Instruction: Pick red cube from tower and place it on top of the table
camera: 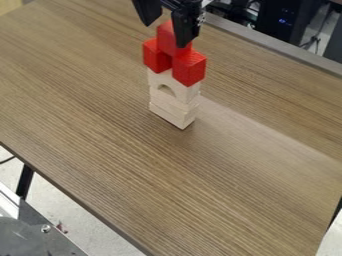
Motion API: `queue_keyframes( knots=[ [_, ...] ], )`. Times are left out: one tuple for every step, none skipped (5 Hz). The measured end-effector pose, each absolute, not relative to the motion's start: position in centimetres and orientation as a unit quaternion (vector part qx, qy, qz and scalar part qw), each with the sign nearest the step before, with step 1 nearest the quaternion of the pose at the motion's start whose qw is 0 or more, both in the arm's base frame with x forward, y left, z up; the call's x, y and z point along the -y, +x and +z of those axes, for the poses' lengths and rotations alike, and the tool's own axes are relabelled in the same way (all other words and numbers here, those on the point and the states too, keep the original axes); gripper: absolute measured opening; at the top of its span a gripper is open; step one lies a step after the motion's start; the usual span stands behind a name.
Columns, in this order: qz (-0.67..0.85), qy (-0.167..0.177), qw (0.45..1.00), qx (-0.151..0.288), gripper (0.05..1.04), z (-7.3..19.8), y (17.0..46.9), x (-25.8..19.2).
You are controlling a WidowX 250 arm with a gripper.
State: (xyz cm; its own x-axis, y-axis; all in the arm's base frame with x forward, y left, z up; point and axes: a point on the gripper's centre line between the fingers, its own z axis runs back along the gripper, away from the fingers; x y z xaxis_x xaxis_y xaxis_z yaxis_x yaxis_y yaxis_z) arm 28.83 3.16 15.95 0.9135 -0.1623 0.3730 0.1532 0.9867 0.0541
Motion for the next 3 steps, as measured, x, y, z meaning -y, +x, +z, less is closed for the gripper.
queue_keyframes(
  knots=[
    [-0.071,0.014,0.981,0.183,0.999,15.3,29.9,-3.3],
    [-0.056,0.021,0.983,0.176,0.999,14.9,31.1,-3.2],
    [-0.045,0.026,0.984,0.170,0.949,14.6,31.9,-3.4]
  ],
)
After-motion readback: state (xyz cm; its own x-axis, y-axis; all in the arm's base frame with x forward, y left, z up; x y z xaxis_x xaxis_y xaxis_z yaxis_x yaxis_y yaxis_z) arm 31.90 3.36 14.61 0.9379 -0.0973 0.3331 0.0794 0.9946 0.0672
